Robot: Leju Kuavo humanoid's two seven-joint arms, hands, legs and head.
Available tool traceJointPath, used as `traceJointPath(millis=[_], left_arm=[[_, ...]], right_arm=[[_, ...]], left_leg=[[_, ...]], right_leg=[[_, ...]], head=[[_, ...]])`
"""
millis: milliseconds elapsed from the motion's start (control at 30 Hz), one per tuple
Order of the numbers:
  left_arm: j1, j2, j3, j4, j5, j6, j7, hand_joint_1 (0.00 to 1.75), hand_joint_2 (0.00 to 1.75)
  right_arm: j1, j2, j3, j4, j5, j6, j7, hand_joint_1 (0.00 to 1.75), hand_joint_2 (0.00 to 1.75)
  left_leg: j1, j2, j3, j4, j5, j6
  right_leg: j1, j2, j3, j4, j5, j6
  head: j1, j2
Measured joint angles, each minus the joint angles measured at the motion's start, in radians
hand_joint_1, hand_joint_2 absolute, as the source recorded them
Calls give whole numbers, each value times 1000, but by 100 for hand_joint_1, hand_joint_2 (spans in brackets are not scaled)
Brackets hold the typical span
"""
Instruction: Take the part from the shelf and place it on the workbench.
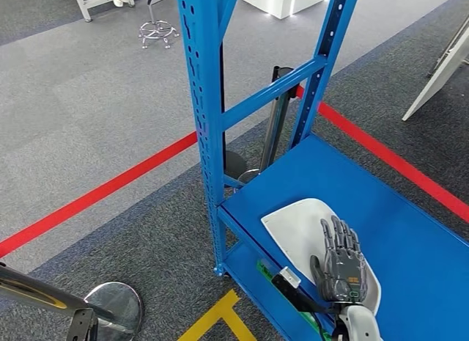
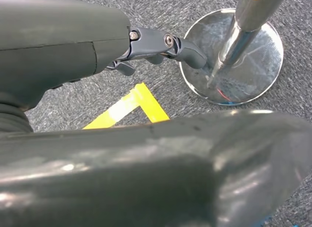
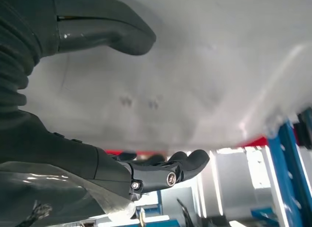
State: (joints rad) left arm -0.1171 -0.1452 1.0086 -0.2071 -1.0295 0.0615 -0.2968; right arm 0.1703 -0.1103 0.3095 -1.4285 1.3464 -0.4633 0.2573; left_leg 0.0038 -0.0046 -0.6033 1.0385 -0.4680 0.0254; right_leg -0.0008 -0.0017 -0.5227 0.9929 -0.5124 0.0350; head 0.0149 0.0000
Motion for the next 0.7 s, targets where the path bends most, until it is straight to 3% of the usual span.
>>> traceJointPath(millis=[233,400,700], left_arm=[[0,0,0,0,3,4,0,0,0],[0,0,0,0,3,7,0,0,0],[0,0,0,0,3,8,0,0,0]], right_arm=[[10,27,-2,-73,143,-182,-60,0,175],[18,56,0,-169,214,-190,-93,0,175],[17,79,7,-258,223,-190,-141,0,175]], left_leg=[[0,0,0,0,0,0],[0,0,0,0,0,0],[0,0,0,0,0,0]], right_leg=[[0,0,0,0,0,0],[0,0,0,0,0,0],[0,0,-1,0,0,0]], head=[[0,0],[0,0],[0,0]])
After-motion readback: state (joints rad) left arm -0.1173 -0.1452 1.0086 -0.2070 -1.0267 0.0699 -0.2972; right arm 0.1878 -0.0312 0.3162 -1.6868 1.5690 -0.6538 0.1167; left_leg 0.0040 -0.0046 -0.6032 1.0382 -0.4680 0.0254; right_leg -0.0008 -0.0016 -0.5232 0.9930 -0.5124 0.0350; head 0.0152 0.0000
